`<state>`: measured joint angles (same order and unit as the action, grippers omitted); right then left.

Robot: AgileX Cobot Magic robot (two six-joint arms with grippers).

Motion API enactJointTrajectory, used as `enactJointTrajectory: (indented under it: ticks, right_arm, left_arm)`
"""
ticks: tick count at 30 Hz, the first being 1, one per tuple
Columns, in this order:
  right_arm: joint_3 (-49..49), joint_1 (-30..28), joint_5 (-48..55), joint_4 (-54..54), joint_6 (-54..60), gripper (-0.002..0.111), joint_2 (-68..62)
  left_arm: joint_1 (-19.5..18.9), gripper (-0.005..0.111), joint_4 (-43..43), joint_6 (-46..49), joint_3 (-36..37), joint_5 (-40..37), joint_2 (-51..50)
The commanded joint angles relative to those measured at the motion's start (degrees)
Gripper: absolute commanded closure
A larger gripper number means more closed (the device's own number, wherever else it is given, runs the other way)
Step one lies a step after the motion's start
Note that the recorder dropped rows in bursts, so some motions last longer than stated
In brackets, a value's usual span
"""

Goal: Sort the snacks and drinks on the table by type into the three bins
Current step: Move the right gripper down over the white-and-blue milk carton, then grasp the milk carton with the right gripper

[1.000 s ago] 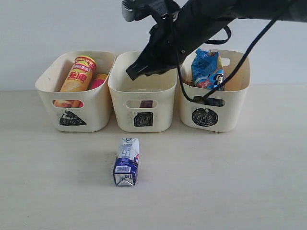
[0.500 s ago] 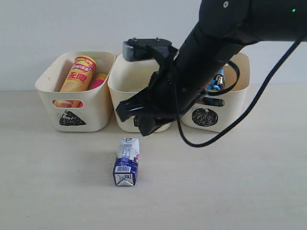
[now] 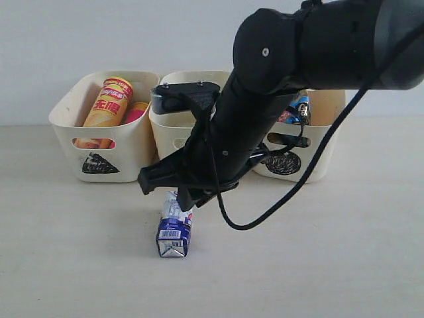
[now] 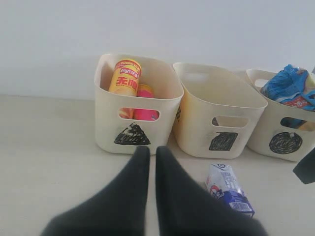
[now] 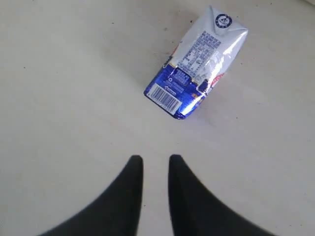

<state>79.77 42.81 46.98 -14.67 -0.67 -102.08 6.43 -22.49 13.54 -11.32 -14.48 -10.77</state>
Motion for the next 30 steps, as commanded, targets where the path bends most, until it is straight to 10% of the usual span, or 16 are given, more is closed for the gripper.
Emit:
enactJointTrajectory:
  ticks: [1,4,30]
  right_arm:
    - [0.0,0.0,-0.6,1.3,-3.3,0.044,-1.1]
    - [2.9,0.0,2.9,2.0,-5.3,0.03,-3.4]
    - [25.0,1.7,8.1,16.6,-32.0,0.032,-24.7]
  left_arm:
    - [-0.1,0.102,-0.6,0.2,0.2,0.3,0.4]
    - [-0.1,0.102,-0.6,0.2,0.2,0.3,0.4]
    - [0.1,0.102,-0.6,0.2,0.2,0.3,0.4]
